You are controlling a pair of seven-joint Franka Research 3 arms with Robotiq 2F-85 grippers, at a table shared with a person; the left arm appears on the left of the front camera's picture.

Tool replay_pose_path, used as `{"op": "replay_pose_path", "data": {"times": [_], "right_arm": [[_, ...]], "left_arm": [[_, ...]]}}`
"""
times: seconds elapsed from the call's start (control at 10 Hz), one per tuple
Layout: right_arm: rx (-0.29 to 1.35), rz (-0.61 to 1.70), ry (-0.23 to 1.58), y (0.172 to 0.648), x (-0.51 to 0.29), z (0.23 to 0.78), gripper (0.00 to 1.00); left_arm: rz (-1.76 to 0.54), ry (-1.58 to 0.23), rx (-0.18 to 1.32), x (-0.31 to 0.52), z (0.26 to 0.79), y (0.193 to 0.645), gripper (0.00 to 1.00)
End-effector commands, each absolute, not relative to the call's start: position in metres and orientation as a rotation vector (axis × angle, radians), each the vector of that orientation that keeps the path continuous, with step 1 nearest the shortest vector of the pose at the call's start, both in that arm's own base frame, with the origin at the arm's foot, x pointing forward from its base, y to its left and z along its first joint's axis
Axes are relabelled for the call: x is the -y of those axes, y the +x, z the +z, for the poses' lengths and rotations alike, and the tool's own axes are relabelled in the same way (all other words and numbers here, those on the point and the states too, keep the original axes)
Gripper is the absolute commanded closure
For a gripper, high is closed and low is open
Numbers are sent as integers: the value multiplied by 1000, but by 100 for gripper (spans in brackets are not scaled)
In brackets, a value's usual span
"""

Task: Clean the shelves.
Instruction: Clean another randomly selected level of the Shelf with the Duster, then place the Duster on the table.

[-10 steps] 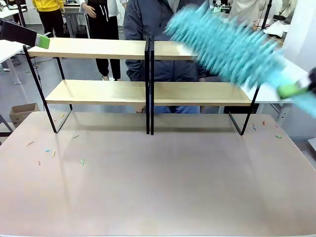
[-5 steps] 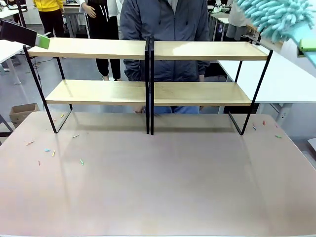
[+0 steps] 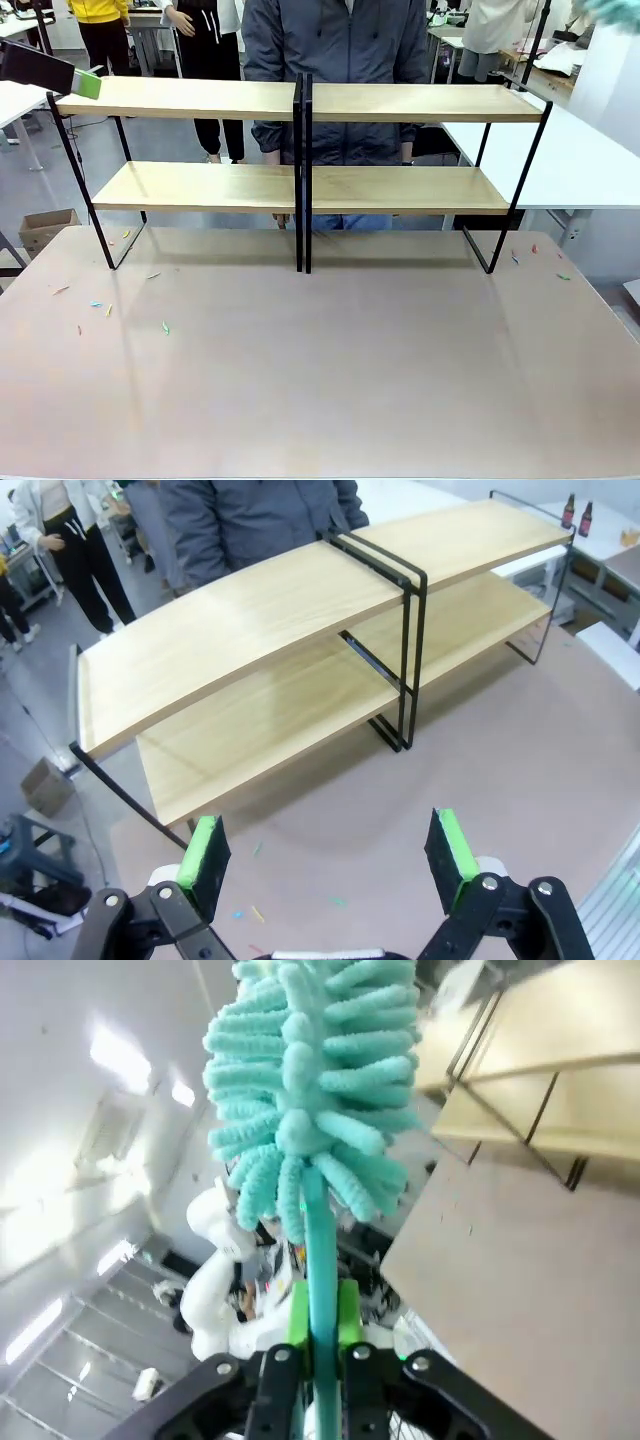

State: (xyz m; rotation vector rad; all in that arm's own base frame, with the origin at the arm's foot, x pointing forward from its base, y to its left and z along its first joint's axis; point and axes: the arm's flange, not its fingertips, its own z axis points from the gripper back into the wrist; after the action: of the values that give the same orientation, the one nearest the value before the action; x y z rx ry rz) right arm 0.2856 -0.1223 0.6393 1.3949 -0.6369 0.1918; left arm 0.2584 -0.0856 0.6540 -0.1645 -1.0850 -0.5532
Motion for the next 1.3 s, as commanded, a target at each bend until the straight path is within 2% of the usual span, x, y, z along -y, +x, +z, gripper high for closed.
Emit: {"op": "replay_pose_path", "data": {"times": [0.0, 0.2, 0.3, 0.4, 1.2], "right_arm": [[738, 169, 1481, 278, 222, 642, 88], [866, 97, 1517, 268, 268, 623, 88], [967, 29, 1465, 280, 259, 611, 88], [803, 60, 1473, 250, 270, 627, 88], [803, 60, 1473, 250, 270, 627, 88]], "left_arm": [[-553, -168, 1085, 85, 653, 259, 0], [-553, -168, 1085, 85, 653, 259, 0], [-553, -168, 1085, 85, 653, 259, 0], [-553, -168, 1085, 85, 653, 259, 0], [-553, -168, 1085, 85, 653, 259, 0]]}}
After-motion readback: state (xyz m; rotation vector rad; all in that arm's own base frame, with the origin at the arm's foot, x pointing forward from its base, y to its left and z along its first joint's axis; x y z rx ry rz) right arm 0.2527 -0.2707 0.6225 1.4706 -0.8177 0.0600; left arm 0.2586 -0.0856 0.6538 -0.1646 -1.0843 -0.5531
